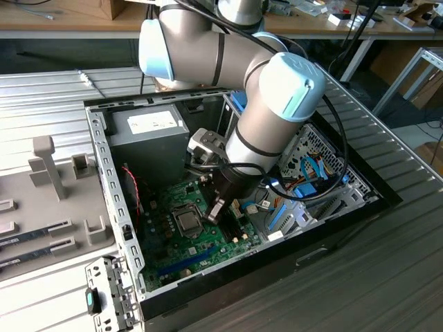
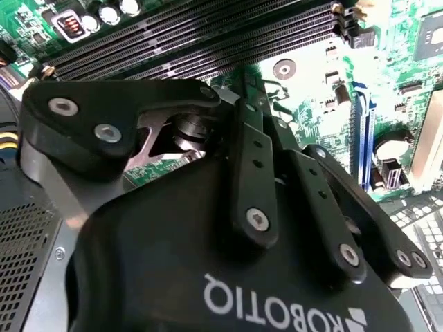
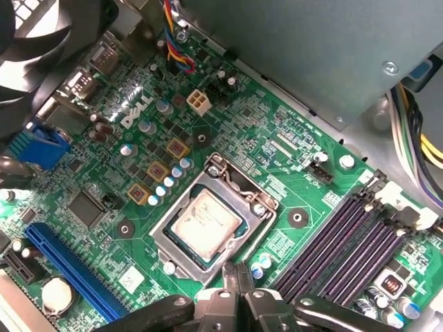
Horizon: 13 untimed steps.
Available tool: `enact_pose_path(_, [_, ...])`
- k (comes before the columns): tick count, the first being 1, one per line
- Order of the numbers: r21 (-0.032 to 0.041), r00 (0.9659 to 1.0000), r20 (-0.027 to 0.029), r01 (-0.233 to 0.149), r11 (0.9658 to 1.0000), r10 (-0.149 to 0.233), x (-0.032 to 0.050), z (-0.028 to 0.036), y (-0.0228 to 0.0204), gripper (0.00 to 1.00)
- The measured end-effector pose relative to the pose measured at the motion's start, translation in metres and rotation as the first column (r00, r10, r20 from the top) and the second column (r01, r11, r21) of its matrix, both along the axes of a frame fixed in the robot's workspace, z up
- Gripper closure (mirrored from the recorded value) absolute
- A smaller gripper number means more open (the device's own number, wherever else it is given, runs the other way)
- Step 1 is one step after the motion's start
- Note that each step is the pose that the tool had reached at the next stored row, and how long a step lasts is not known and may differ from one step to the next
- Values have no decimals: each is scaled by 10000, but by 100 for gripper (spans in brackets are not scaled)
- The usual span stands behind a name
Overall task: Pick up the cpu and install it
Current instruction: 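Install the first cpu locking lever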
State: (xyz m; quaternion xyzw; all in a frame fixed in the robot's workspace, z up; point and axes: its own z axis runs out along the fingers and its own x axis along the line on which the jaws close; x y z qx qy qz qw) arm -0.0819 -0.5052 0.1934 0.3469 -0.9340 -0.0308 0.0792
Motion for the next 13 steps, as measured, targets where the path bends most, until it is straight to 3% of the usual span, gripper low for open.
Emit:
enact_pose_path(4, [119,10000,7,89,9999,-89,-14,23,1,89])
enact_pose_path(6, [139,9999,10,107,9998,-107,-15,56,3,89])
enact_pose_path(13, [210,9999,5,137,9997,-137,-15,254,8,89])
